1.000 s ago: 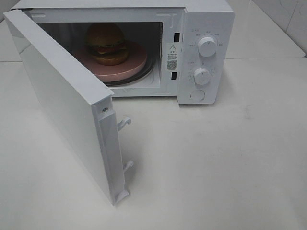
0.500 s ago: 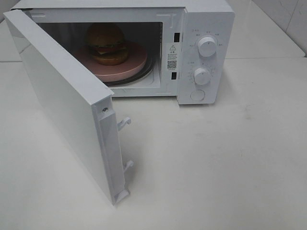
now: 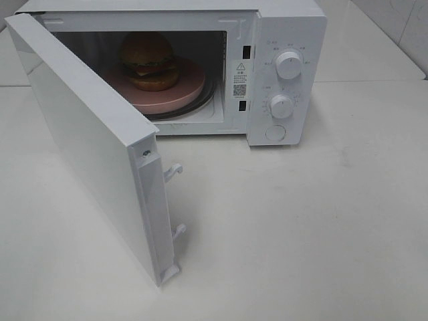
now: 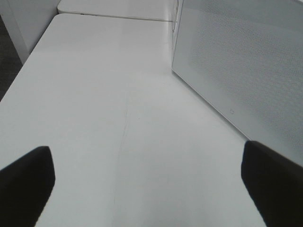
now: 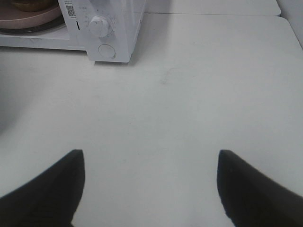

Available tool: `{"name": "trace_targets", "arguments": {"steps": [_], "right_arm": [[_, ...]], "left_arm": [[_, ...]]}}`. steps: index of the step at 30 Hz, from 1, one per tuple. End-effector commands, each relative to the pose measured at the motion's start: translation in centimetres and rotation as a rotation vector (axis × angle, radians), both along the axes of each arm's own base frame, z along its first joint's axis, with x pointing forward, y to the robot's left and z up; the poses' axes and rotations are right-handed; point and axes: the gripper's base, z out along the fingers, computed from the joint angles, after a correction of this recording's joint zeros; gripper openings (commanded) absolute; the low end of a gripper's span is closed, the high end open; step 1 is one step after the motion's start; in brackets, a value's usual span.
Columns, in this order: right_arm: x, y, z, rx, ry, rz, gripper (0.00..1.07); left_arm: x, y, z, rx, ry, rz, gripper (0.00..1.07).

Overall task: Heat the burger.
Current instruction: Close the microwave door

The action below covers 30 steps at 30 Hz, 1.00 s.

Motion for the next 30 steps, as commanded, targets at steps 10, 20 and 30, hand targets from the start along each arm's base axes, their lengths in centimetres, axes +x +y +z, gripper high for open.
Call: {"name": "trace_targets", "arguments": {"steps": [10, 20, 30], "right_arm": [[-0.29, -0.03, -0.01, 0.009, -0.037, -0.007, 0.75], [-0.29, -0.03, -0.01, 0.007, -0.037, -0.006, 0.75], [-0.29, -0.03, -0.01, 0.008, -0.037, -0.007, 0.75]], "left_arm": [[-0.18, -0.01, 0.26, -0.006, -0.016, 0.006, 1.0], [-0.18, -0.01, 0.26, -0.006, -0.016, 0.006, 1.0], [-0.18, -0.01, 0.26, -0.006, -0.016, 0.006, 1.0]]}}
